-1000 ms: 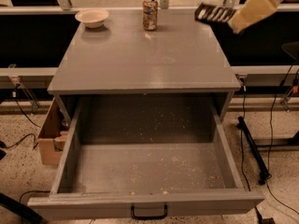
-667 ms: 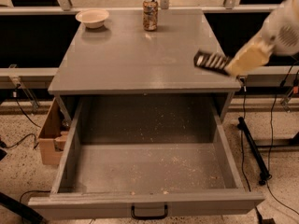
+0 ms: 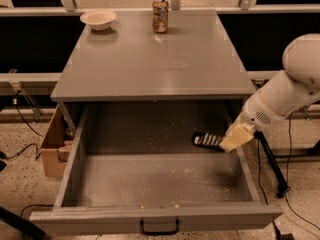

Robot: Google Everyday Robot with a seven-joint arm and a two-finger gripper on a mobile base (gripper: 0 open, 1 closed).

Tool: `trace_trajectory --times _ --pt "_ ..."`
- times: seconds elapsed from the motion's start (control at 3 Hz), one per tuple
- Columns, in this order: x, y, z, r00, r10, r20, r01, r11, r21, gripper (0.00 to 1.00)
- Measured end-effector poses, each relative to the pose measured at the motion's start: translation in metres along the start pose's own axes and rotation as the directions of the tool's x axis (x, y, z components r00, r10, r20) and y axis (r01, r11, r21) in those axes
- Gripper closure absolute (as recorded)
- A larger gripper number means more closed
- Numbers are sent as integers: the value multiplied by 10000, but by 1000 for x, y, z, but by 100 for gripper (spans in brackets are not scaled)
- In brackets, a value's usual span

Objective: Place rxbar chocolate into top drawer

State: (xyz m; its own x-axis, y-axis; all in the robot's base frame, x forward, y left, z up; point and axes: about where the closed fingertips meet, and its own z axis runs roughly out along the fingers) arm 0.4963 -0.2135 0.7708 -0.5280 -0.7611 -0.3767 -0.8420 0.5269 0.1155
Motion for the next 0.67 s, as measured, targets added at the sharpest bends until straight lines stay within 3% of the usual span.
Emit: trace_trajectory --times 0.33,0.67 --pt "6 6 65 9994 -339 -114 324 9927 -1161 100" --pt "6 6 65 9994 -336 -116 320 9927 -1167 100"
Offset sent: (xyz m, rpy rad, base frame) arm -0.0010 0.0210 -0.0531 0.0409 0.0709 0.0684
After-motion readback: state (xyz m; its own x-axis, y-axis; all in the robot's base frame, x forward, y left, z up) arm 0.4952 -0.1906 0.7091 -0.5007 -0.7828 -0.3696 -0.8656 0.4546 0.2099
